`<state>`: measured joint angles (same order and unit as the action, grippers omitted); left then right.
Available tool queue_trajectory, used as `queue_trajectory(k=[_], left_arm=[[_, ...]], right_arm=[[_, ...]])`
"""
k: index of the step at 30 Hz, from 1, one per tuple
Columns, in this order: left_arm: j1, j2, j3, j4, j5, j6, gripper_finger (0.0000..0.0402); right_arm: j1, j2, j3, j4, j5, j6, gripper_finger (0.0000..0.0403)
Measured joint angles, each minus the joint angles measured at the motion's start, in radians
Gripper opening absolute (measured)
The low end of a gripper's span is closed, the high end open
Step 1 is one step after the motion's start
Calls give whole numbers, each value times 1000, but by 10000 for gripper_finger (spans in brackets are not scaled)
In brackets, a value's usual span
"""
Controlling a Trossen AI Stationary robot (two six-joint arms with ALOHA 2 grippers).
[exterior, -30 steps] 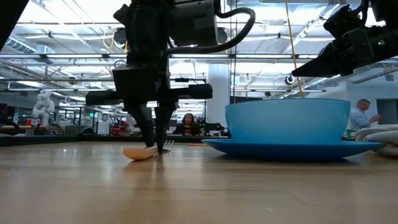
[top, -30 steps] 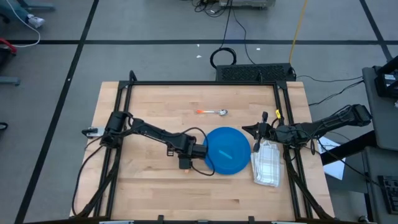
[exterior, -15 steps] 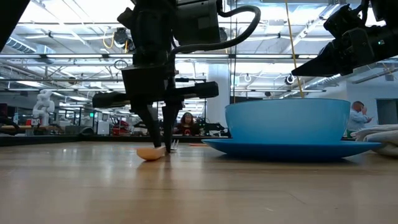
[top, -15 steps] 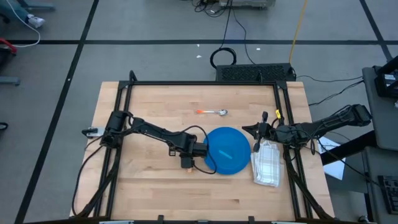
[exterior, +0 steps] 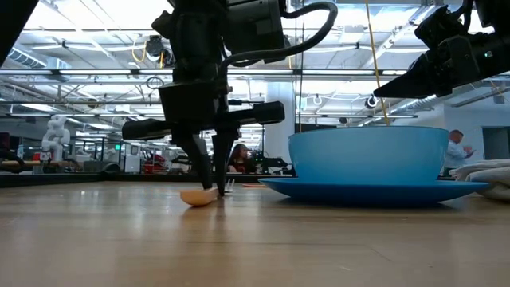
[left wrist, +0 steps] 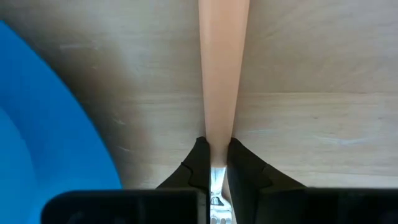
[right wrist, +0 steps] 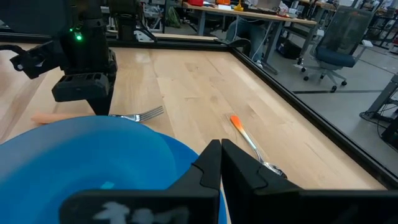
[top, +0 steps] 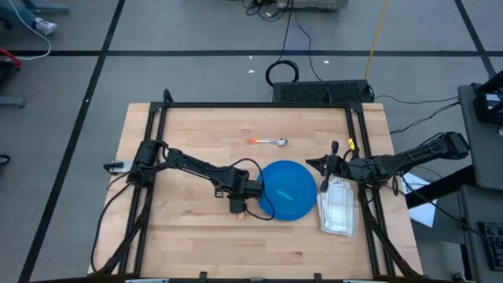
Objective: Set table place
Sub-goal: Put the light orange fork to the left of the blue plate
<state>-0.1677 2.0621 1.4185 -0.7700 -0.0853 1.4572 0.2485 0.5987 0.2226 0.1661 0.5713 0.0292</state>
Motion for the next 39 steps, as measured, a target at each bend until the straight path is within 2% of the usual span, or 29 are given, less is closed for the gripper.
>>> queue_trajectory(k=[8, 17, 30, 39], left_arm=[[0, 1, 0, 0, 0, 18, 55], [0, 1, 0, 0, 6, 14, 48], [0, 1, 0, 13, 6, -31, 132], [-7, -5, 0, 4, -40, -55, 149]], right_arm=[[0, 0, 0, 0, 0, 0, 0], [0, 0, 0, 0, 0, 0, 0], [0, 0, 0, 3, 0, 0, 0], [0, 0, 0, 9, 0, 0, 0]])
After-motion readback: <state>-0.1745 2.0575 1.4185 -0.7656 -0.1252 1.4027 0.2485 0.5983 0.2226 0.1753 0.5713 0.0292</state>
